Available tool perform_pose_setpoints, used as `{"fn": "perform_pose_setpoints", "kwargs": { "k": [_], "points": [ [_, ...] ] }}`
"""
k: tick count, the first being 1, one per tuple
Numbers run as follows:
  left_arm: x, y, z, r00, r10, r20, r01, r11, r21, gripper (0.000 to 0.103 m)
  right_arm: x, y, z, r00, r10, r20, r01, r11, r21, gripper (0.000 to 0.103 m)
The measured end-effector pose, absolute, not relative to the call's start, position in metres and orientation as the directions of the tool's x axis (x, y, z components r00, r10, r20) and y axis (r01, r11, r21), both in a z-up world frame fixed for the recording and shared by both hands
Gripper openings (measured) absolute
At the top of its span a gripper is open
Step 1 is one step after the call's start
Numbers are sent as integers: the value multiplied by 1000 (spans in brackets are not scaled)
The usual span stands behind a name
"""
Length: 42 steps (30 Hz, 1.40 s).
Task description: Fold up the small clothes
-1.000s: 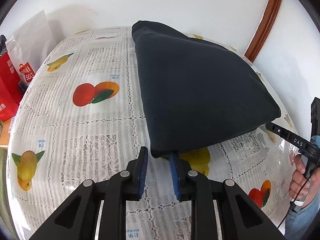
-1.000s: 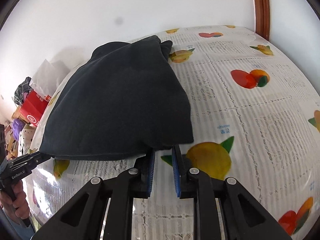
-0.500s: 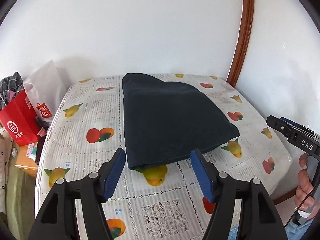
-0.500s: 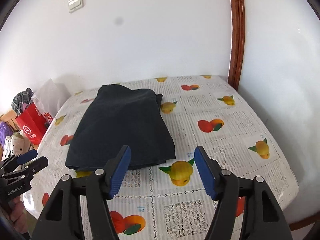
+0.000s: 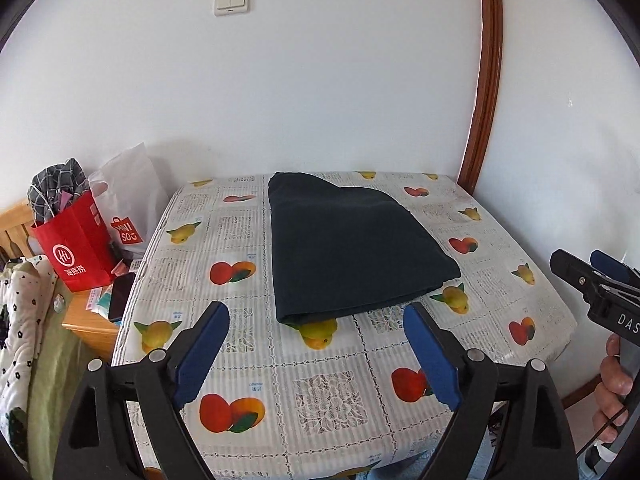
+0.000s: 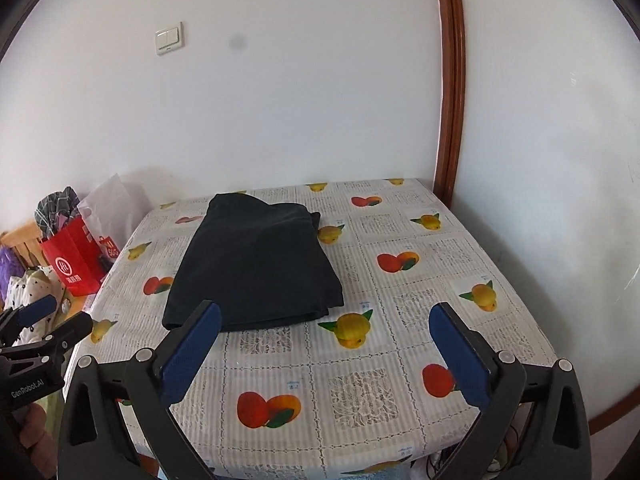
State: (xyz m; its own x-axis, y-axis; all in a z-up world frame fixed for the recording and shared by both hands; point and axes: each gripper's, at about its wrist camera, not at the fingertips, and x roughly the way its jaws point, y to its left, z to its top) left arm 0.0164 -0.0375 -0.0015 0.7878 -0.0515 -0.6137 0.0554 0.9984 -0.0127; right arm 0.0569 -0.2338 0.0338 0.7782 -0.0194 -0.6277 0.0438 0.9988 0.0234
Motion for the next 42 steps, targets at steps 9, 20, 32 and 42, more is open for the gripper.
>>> {"fn": "perform_pose_setpoints", "kwargs": {
  "k": [9, 20, 32, 42],
  "points": [
    [11, -33, -3, 788, -42, -614, 45, 999, -10, 88, 41, -234, 39, 783, -68, -618, 68, 997, -23, 102],
    [9, -37, -3, 788, -52, -613, 56, 998, -14, 88, 37, -240, 37, 771, -75, -632, 88, 996, -10, 102],
    [10, -36, -7, 778, -47, -627, 46, 999, -19, 88, 37, -239, 36, 769, -62, -637, 80, 997, -1, 102],
    [10, -39, -5, 773, -66, -631, 61, 998, -29, 88, 37, -236, 35, 765, -69, -640, 82, 997, -9, 102]
  ]
}}
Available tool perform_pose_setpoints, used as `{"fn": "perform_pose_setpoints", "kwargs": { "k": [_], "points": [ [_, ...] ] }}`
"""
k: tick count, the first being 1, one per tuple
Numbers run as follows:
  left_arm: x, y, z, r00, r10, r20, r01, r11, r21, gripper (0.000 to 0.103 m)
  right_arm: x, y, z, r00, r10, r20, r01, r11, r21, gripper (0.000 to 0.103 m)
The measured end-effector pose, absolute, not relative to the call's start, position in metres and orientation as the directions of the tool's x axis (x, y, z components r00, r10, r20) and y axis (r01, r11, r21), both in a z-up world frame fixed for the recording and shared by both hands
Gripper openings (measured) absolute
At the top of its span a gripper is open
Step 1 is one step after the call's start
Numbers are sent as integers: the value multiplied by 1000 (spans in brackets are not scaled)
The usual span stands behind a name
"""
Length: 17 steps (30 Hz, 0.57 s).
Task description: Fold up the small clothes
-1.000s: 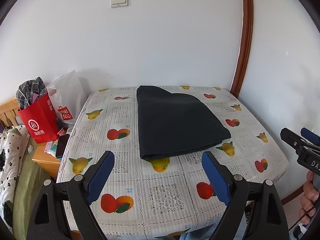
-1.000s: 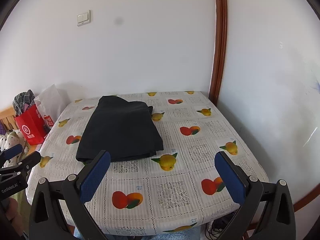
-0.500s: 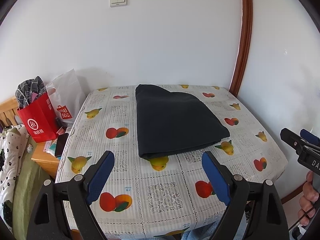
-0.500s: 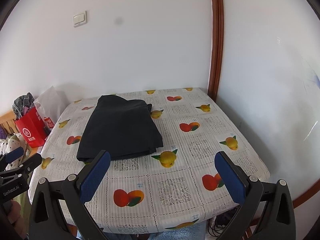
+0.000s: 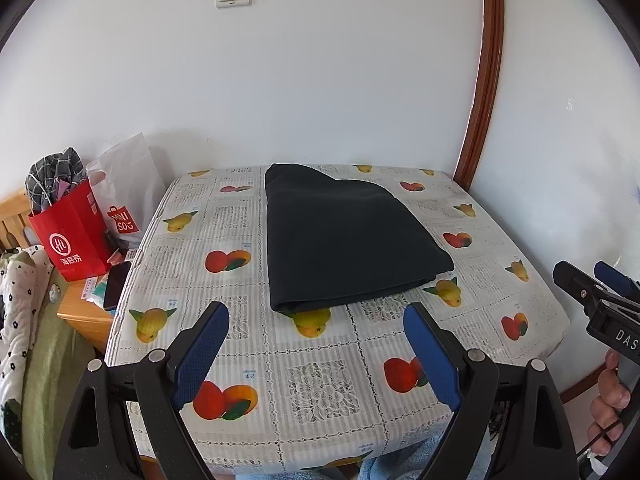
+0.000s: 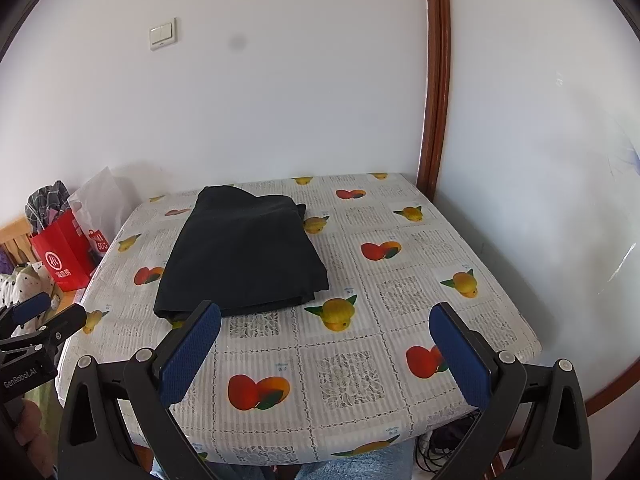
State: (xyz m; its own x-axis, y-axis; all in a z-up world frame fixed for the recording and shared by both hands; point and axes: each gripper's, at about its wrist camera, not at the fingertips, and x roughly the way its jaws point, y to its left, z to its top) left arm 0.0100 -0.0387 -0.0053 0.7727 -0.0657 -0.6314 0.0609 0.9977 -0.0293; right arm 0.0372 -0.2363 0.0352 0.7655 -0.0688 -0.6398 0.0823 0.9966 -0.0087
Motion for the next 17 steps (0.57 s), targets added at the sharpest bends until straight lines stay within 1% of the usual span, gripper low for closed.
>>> {"fn": "perform_pose_setpoints", "kwargs": {
  "k": [17],
  "points": [
    [14, -44, 8, 788, -63, -612, 65, 998, -18, 89, 34, -240, 43, 780, -60, -623, 82, 997, 7, 102]
  ]
}}
